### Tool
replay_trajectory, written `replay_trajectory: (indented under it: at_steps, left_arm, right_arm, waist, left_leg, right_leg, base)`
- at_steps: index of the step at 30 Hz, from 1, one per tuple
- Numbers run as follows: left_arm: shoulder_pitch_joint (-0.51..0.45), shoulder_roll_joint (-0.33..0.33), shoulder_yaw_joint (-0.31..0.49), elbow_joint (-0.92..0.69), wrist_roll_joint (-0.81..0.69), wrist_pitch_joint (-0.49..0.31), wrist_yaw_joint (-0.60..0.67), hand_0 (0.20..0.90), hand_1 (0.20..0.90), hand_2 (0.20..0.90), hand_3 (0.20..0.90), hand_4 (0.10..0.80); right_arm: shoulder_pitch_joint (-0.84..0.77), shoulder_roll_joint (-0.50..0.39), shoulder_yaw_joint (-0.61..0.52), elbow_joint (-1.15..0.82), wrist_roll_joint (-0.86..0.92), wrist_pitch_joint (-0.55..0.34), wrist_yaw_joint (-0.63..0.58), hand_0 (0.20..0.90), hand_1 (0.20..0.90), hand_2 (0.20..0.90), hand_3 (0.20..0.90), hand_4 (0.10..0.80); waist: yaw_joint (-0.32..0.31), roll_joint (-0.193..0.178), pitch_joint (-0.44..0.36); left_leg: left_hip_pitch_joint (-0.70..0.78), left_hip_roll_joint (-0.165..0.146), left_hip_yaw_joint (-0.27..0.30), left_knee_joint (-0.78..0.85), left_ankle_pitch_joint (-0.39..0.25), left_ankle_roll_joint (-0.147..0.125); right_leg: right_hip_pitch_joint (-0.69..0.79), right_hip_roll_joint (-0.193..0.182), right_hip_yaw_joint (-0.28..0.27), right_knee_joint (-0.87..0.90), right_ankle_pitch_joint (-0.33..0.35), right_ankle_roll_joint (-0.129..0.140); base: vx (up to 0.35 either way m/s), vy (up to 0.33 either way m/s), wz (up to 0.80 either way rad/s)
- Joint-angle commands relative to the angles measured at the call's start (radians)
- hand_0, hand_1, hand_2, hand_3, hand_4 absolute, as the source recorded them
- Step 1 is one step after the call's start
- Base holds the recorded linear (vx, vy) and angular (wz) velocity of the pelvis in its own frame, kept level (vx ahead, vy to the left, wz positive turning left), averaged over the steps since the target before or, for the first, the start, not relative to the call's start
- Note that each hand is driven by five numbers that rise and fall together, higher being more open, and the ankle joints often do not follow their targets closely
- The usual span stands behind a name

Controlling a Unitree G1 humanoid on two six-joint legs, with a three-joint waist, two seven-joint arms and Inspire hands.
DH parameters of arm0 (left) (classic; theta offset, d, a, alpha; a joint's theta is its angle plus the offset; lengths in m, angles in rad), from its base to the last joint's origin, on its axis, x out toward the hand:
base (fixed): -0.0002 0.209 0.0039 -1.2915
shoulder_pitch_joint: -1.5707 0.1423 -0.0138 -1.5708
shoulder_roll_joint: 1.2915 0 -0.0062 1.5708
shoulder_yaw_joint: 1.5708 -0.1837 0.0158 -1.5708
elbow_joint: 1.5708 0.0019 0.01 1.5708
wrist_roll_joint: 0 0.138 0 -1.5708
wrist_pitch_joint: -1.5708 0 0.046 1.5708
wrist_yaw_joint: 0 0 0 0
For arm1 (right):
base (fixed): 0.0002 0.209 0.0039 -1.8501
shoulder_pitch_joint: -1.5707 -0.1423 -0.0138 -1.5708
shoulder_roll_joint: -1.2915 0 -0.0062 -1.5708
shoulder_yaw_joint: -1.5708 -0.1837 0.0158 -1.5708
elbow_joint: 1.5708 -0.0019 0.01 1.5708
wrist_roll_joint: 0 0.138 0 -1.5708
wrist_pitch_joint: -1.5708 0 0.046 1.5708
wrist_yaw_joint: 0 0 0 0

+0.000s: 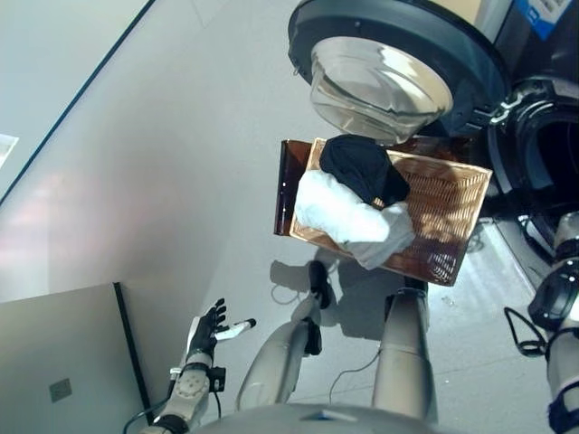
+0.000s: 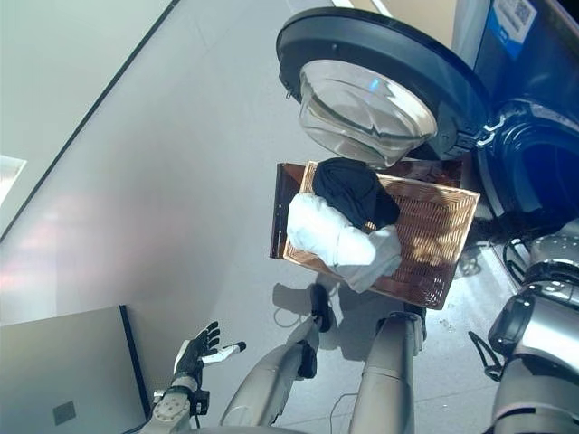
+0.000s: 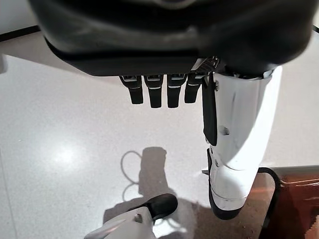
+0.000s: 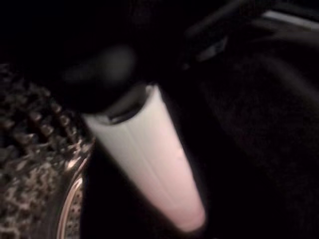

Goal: Pick up the clothes and place them into the washing machine

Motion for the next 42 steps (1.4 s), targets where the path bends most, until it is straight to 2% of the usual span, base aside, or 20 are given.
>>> replay_trajectory:
  at_steps: [1, 9, 10, 11, 12, 25, 37, 42]
  left_arm:
    - [-0.004, 0.072, 0.039, 0.069, -0.039, -0.022, 0.057, 0.900, 0.900, 0.900, 0.900, 0.800]
    - [-0.006, 0.080, 0.060, 0.070, -0.037, -0.028, 0.064, 0.900, 0.900, 0.900, 0.900, 0.800]
    - [-0.005, 0.081, 0.062, 0.069, -0.037, -0.029, 0.065, 0.900, 0.900, 0.900, 0.900, 0.800]
    - [-0.003, 0.081, 0.063, 0.068, -0.040, -0.028, 0.065, 0.900, 0.900, 0.900, 0.900, 0.800]
    - [-0.002, 0.081, 0.063, 0.068, -0.040, -0.028, 0.066, 0.900, 0.900, 0.900, 0.900, 0.800]
    - [0.006, 0.073, 0.061, 0.091, -0.040, -0.022, 0.072, 0.900, 0.900, 0.900, 0.900, 0.800]
    - [0.003, 0.070, 0.084, 0.118, -0.031, -0.010, 0.081, 0.900, 0.900, 0.900, 0.900, 0.800]
    - [0.007, 0.084, 0.108, 0.117, -0.005, -0.009, 0.092, 0.900, 0.900, 0.900, 0.900, 0.800]
  right_arm:
    - [0.006, -0.086, 0.046, -0.066, -0.060, -0.103, 0.017, 0.200, 0.200, 0.200, 0.200, 0.300]
    - [0.003, -0.096, 0.036, -0.006, -0.041, -0.093, 0.013, 0.200, 0.200, 0.200, 0.200, 0.300]
    - [0.000, -0.091, 0.037, -0.006, -0.039, -0.093, 0.011, 0.398, 0.398, 0.398, 0.398, 0.441]
    - [0.000, -0.088, 0.039, -0.004, -0.041, -0.092, 0.007, 0.851, 0.851, 0.851, 0.851, 0.765]
    - [-0.001, -0.085, 0.040, -0.006, -0.040, -0.092, 0.006, 0.900, 0.900, 0.900, 0.900, 0.800]
    - [0.016, -0.023, 0.010, -0.021, -0.030, -0.122, -0.027, 0.900, 0.900, 0.900, 0.900, 0.800]
    - [0.119, 0.131, 0.060, 0.028, -0.167, -0.035, -0.096, 0.900, 0.900, 0.900, 0.900, 0.800]
    - [0.167, 0.160, 0.109, 0.098, -0.311, 0.045, -0.145, 0.900, 0.900, 0.900, 0.900, 0.800]
  waist:
    - [-0.009, -0.043, -0.042]
    - [-0.001, -0.037, -0.054]
    - [-0.001, -0.036, -0.053]
    - [0.000, -0.036, -0.053]
    - [0.000, -0.035, -0.053]
    - [-0.004, -0.040, -0.057]
    - [-0.010, -0.073, -0.072]
    - [-0.012, -0.090, -0.070]
  left_leg:
    - [-0.006, -0.025, -0.009, 0.002, -0.028, -0.011]
    - [-0.005, -0.026, -0.008, 0.002, -0.027, -0.013]
    - [-0.005, -0.025, -0.008, 0.002, -0.025, -0.013]
    - [-0.004, -0.025, -0.007, 0.001, -0.025, -0.013]
    - [-0.004, -0.025, -0.007, 0.000, -0.024, -0.013]
    - [0.004, -0.021, 0.000, 0.005, -0.028, -0.011]
    - [0.031, -0.026, 0.010, 0.060, -0.069, 0.006]
    - [0.045, -0.032, 0.012, 0.103, -0.099, 0.017]
  right_leg:
    - [0.093, 0.017, -0.031, -0.272, 0.144, -0.040]
    - [0.102, 0.017, -0.027, -0.280, 0.142, -0.040]
    - [0.103, 0.017, -0.028, -0.280, 0.142, -0.041]
    - [0.104, 0.017, -0.029, -0.281, 0.143, -0.040]
    - [0.104, 0.016, -0.030, -0.281, 0.143, -0.040]
    - [0.123, 0.020, -0.026, -0.295, 0.149, -0.040]
    - [0.183, 0.010, -0.023, -0.318, 0.162, -0.034]
    - [0.225, 0.002, -0.022, -0.330, 0.171, -0.031]
  base:
    - [0.011, 0.032, -0.05]
    - [0.003, 0.007, -0.01]
    - [0.000, 0.000, 0.00]
    - [0.000, 0.000, 0.00]
    - [0.000, 0.000, 0.00]
    - [-0.002, 0.007, -0.02]
    - [0.001, 0.019, -0.05]
    - [0.000, 0.021, -0.06]
